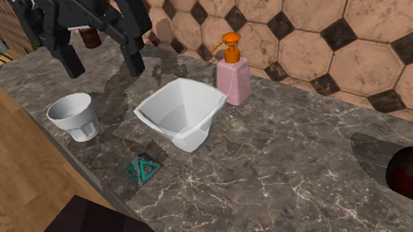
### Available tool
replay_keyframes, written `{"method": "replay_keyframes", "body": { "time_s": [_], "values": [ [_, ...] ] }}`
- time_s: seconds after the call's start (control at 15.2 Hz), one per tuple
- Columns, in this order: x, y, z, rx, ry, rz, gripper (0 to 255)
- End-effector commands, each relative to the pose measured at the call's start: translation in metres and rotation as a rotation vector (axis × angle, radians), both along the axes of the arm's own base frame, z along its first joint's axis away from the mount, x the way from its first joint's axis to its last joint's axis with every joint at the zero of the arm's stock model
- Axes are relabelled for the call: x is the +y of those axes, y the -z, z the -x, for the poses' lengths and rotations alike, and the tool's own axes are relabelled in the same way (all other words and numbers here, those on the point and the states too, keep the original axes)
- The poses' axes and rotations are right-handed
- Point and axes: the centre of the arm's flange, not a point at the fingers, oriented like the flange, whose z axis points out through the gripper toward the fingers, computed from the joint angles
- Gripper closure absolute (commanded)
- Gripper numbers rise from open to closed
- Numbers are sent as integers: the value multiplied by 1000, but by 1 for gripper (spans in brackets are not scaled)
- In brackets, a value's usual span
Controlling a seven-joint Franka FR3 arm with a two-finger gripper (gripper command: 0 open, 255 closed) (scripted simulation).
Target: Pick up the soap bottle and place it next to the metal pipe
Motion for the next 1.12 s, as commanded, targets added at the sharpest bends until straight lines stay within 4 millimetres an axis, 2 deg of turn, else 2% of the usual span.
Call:
{"method": "replay_keyframes", "body": {
  "time_s": [0.0,1.06],
  "values": [
    [0,0,0,0,0,0,0],
    [-32,73,-178,-125,1,-87,0]
  ]
}}
